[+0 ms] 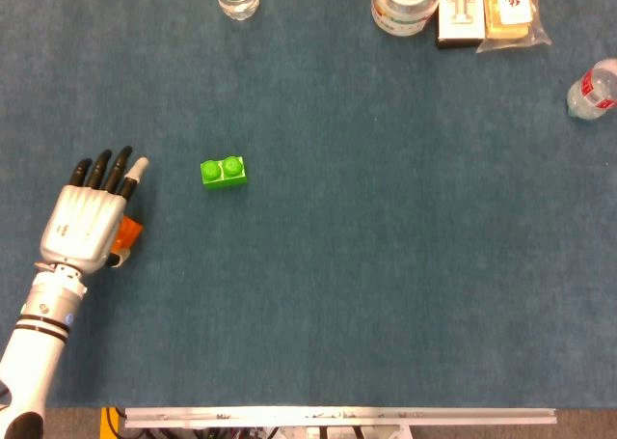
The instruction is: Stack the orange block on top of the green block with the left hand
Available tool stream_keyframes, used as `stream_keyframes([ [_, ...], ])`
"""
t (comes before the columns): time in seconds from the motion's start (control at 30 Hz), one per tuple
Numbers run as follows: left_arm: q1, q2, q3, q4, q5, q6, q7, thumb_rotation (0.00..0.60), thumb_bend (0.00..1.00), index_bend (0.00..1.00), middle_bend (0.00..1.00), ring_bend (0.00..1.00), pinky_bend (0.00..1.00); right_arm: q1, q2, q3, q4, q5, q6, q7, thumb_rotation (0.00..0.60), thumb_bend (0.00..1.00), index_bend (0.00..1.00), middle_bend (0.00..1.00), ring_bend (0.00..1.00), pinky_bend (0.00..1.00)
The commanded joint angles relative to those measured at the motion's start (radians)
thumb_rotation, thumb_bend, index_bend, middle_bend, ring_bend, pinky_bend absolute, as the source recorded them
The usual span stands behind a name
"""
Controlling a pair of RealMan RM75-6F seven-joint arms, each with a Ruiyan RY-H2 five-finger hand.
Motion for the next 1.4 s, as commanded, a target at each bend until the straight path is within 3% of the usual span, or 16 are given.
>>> stream_keyframes([
  [0.03, 0.009, 0.008, 0.003, 0.011, 0.0, 0.005, -0.013, 0.6, 0.01, 0.0, 0.0, 0.0, 0.11, 0.0, 0.0, 0.0, 0.0, 0.0, 0.0, 0.0, 0.6, 0.08, 0.29, 0.22, 0.1, 0.31],
  [0.43, 0.029, 0.023, -0.016, 0.079, -0.016, 0.016, -0.056, 0.6, 0.01, 0.0, 0.0, 0.0, 0.11, 0.001, -0.001, -0.002, -0.001, 0.003, -0.005, -0.007, 0.6, 0.08, 0.29, 0.22, 0.1, 0.31],
  [0.63, 0.027, 0.044, -0.01, 0.041, -0.012, -0.017, -0.095, 0.6, 0.01, 0.01, 0.0, 0.0, 0.11, 0.001, 0.0, -0.001, -0.002, 0.005, -0.005, -0.007, 0.6, 0.08, 0.29, 0.22, 0.1, 0.31],
  [0.77, 0.006, 0.082, -0.011, -0.017, -0.026, -0.081, -0.134, 0.6, 0.01, 0.1, 0.0, 0.0, 0.11, 0.0, 0.001, -0.001, -0.004, 0.003, -0.003, -0.005, 0.6, 0.08, 0.29, 0.22, 0.1, 0.31],
  [0.87, -0.006, 0.096, -0.014, -0.035, -0.025, -0.104, -0.15, 0.6, 0.06, 0.21, 0.0, 0.0, 0.11, -0.001, 0.002, -0.001, -0.004, 0.004, -0.003, -0.003, 0.6, 0.08, 0.29, 0.22, 0.1, 0.31],
  [1.07, -0.026, 0.106, -0.024, -0.045, -0.051, -0.146, -0.17, 0.6, 0.22, 0.31, 0.0, 0.0, 0.11, -0.002, 0.004, 0.0, -0.004, 0.003, -0.001, 0.0, 0.6, 0.08, 0.29, 0.22, 0.1, 0.31],
  [1.27, -0.035, 0.103, -0.027, -0.035, -0.066, -0.154, -0.167, 0.6, 0.32, 0.36, 0.0, 0.0, 0.11, -0.002, 0.005, -0.001, -0.004, 0.002, -0.001, 0.002, 0.6, 0.08, 0.29, 0.22, 0.1, 0.31],
  [1.4, -0.036, 0.109, -0.021, -0.037, -0.07, -0.161, -0.171, 0.6, 0.33, 0.38, 0.0, 0.0, 0.11, -0.002, 0.005, -0.001, -0.005, 0.003, -0.001, 0.0, 0.6, 0.08, 0.29, 0.22, 0.1, 0.31],
])
